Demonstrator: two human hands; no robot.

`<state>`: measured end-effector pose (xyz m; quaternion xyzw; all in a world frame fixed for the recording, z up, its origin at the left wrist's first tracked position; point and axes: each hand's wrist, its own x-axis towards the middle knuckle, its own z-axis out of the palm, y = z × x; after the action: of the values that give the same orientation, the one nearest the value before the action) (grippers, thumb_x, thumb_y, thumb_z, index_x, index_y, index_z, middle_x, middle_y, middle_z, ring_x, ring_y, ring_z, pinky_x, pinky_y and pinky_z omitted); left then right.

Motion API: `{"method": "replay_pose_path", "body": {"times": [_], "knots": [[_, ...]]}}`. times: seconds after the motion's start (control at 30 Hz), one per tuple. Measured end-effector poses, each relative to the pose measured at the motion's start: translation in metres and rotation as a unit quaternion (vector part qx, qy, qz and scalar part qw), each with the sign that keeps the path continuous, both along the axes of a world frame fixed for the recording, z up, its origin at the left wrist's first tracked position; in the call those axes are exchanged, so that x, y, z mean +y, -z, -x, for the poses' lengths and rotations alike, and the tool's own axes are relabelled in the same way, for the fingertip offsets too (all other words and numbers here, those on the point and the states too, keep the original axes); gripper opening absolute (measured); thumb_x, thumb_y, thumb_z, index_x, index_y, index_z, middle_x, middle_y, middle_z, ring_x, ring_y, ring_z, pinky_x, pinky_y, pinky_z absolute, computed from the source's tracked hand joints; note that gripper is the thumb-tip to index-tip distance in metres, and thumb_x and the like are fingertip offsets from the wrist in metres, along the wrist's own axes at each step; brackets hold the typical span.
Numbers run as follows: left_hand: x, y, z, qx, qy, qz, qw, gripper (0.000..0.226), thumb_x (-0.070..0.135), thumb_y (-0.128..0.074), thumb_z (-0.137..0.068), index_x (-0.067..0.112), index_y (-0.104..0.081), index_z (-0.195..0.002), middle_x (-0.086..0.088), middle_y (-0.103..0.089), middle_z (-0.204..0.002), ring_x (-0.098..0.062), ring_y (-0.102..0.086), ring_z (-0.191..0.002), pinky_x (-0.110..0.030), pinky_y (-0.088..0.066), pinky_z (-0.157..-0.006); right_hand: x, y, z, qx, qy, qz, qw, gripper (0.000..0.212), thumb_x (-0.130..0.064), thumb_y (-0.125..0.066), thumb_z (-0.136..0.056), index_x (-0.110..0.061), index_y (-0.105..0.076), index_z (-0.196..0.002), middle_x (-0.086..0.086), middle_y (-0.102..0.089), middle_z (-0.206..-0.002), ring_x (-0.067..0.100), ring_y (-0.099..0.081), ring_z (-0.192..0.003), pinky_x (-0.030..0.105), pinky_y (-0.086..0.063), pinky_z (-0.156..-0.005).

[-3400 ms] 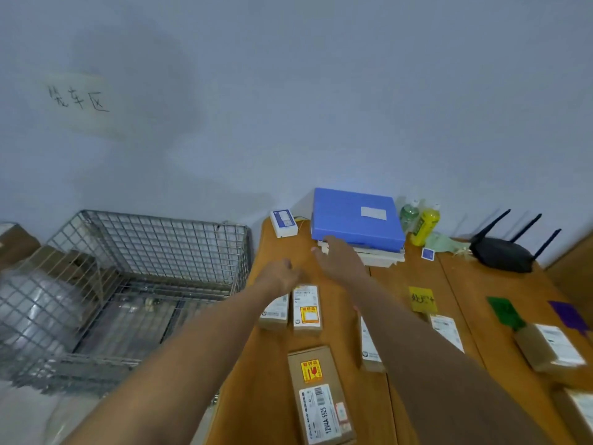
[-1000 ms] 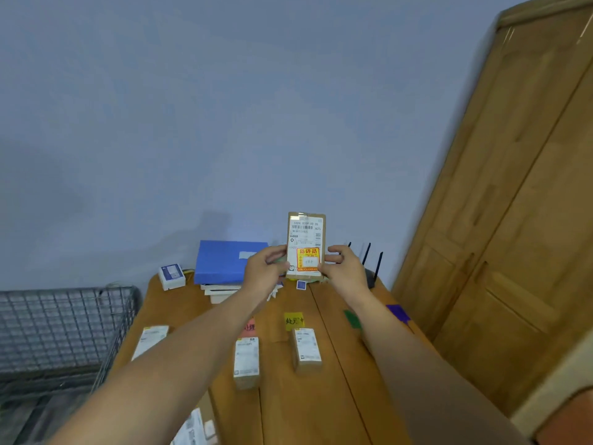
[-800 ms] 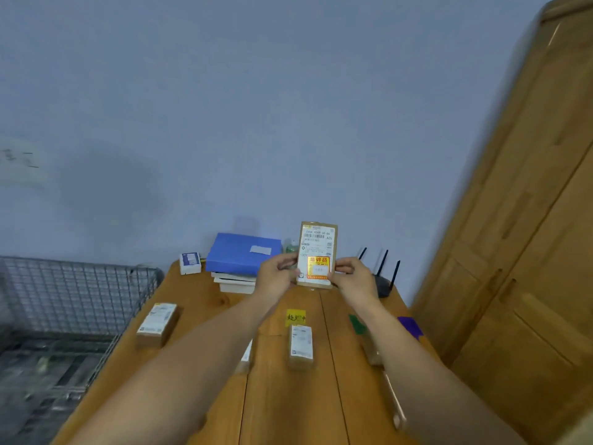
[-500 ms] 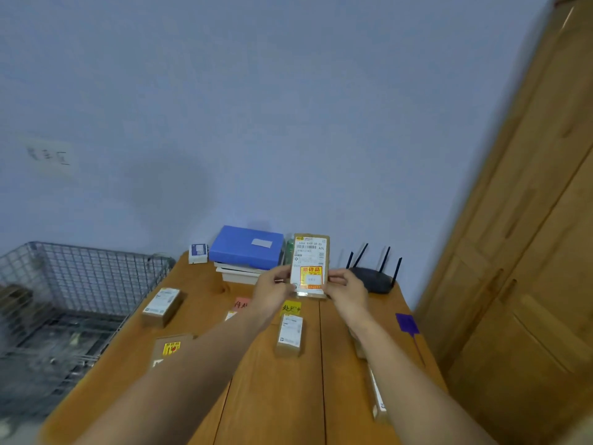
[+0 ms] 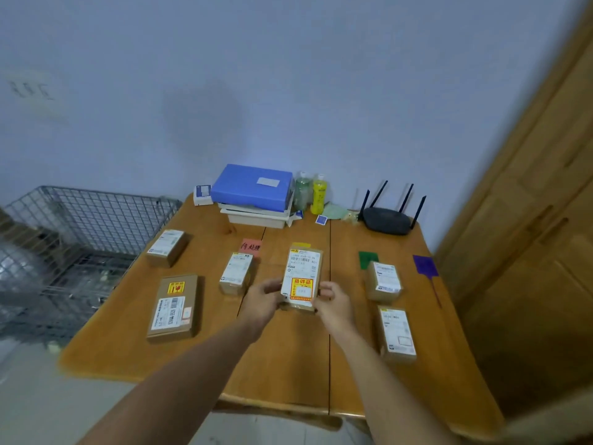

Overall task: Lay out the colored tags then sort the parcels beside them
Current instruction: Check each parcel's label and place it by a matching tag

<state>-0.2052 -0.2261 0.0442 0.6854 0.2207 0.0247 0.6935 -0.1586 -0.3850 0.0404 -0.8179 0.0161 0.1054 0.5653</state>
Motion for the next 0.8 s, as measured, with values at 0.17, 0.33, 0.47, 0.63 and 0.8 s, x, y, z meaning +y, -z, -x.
{"method": "replay_pose_path", "body": {"times": [0.17, 0.33, 0.47, 0.63, 0.8], "knots": [[-0.001, 0.078, 0.006, 0.065, -0.008, 0.030, 0.997, 0.036, -0.008, -0.059, -0.093, 0.017, -0.071, -0.117, -0.005, -0.077, -0.111, -0.017, -0.074, -0.097, -0.022, -0.058, -0.069, -0.003, 0.078, 0.006, 0.057, -0.005, 0.028, 0.998, 0.036, -0.012, -0.075, -0.088, -0.025, -0.063, -0.120, -0.004, -0.070, -0.118, 0.015, -0.068, -0.102, 0.042, -0.060, -0.089], [-0.002, 0.135, 0.011, 0.098, 0.002, 0.029, 0.995, 0.037, -0.003, -0.064, -0.092, 0.021, -0.072, -0.119, -0.001, -0.076, -0.117, -0.020, -0.071, -0.110, -0.039, -0.058, -0.096, -0.002, 0.120, 0.008, 0.092, 0.001, 0.053, 0.994, 0.036, -0.011, -0.069, -0.092, -0.023, -0.064, -0.126, -0.002, -0.069, -0.123, 0.012, -0.064, -0.100, 0.034, -0.057, -0.091], [0.000, 0.153, 0.010, 0.109, 0.004, 0.001, 0.994, 0.041, 0.000, -0.065, -0.091, 0.021, -0.073, -0.125, 0.006, -0.077, -0.116, -0.016, -0.069, -0.113, -0.044, -0.054, -0.104, 0.003, 0.138, 0.008, 0.102, -0.005, 0.061, 0.993, 0.043, -0.012, -0.069, -0.092, -0.021, -0.062, -0.134, -0.002, -0.068, -0.128, 0.014, -0.064, -0.109, 0.031, -0.054, -0.092], [0.000, 0.162, 0.006, 0.109, 0.006, -0.012, 0.994, 0.041, 0.004, -0.064, -0.093, 0.024, -0.071, -0.128, 0.008, -0.075, -0.119, -0.015, -0.068, -0.115, -0.044, -0.054, -0.104, 0.006, 0.150, 0.004, 0.107, -0.011, 0.066, 0.992, 0.045, -0.013, -0.068, -0.093, -0.021, -0.060, -0.137, -0.002, -0.067, -0.131, 0.016, -0.064, -0.115, 0.032, -0.055, -0.092], [-0.006, 0.160, 0.006, 0.095, 0.007, -0.030, 0.995, 0.039, 0.009, -0.065, -0.096, 0.025, -0.069, -0.131, 0.009, -0.073, -0.122, -0.010, -0.065, -0.115, -0.024, -0.052, -0.087, 0.006, 0.155, 0.003, 0.131, -0.008, 0.052, 0.990, 0.045, -0.013, -0.067, -0.094, -0.022, -0.059, -0.138, -0.001, -0.065, -0.133, 0.018, -0.064, -0.115, 0.042, -0.057, -0.096]]}}
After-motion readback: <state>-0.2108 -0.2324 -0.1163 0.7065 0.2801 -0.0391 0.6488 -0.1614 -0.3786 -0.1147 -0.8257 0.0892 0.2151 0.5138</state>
